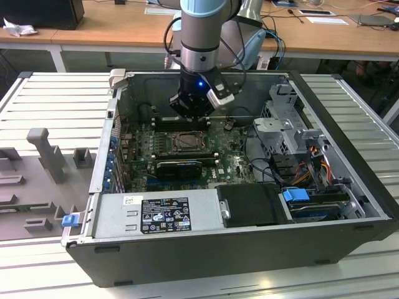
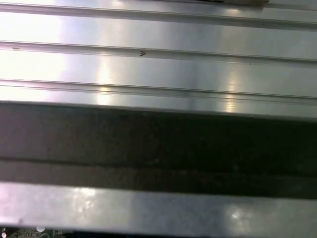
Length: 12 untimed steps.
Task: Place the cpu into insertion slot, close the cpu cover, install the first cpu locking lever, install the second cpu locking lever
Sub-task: 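Install the second cpu locking lever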
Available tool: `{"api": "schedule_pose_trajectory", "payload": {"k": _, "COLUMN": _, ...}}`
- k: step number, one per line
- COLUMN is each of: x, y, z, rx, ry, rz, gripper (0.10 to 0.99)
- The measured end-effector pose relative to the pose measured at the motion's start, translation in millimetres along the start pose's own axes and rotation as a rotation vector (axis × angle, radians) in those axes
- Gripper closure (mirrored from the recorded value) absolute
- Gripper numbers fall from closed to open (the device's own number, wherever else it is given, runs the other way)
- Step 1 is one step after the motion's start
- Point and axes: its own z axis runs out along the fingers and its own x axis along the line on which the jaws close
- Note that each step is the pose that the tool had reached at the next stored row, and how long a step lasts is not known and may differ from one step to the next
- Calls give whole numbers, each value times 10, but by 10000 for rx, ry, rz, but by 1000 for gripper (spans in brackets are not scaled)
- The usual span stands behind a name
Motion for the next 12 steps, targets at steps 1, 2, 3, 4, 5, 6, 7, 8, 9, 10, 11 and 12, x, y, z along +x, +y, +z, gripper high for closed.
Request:
{"api": "schedule_pose_trajectory", "payload": {"k": 1, "x": 0, "y": -5, "z": -1, "rx": 2, "ry": 1, "rz": -1, "gripper": 980}}
{"api": "schedule_pose_trajectory", "payload": {"k": 2, "x": 1, "y": -10, "z": -1, "rx": 1, "ry": 0, "rz": -1, "gripper": 980}}
{"api": "schedule_pose_trajectory", "payload": {"k": 3, "x": 1, "y": -20, "z": -1, "rx": 1, "ry": 0, "rz": -1, "gripper": 980}}
{"api": "schedule_pose_trajectory", "payload": {"k": 4, "x": 2, "y": -29, "z": -5, "rx": 2, "ry": 2, "rz": 1, "gripper": 980}}
{"api": "schedule_pose_trajectory", "payload": {"k": 5, "x": 2, "y": -32, "z": -29, "rx": 1, "ry": 0, "rz": 1, "gripper": 980}}
{"api": "schedule_pose_trajectory", "payload": {"k": 6, "x": 1, "y": -31, "z": -60, "rx": 0, "ry": 0, "rz": 1, "gripper": 980}}
{"api": "schedule_pose_trajectory", "payload": {"k": 7, "x": 1, "y": -30, "z": -115, "rx": 1, "ry": 1, "rz": 2, "gripper": 980}}
{"api": "schedule_pose_trajectory", "payload": {"k": 8, "x": 0, "y": -30, "z": -144, "rx": 1, "ry": 0, "rz": 3, "gripper": 980}}
{"api": "schedule_pose_trajectory", "payload": {"k": 9, "x": 0, "y": -34, "z": -155, "rx": -1, "ry": 0, "rz": 5, "gripper": 980}}
{"api": "schedule_pose_trajectory", "payload": {"k": 10, "x": 1, "y": -41, "z": -156, "rx": -1, "ry": -1, "rz": 10, "gripper": 980}}
{"api": "schedule_pose_trajectory", "payload": {"k": 11, "x": 1, "y": -52, "z": -156, "rx": 0, "ry": 0, "rz": 13, "gripper": 980}}
{"api": "schedule_pose_trajectory", "payload": {"k": 12, "x": 2, "y": -60, "z": -157, "rx": 0, "ry": -1, "rz": 14, "gripper": 980}}
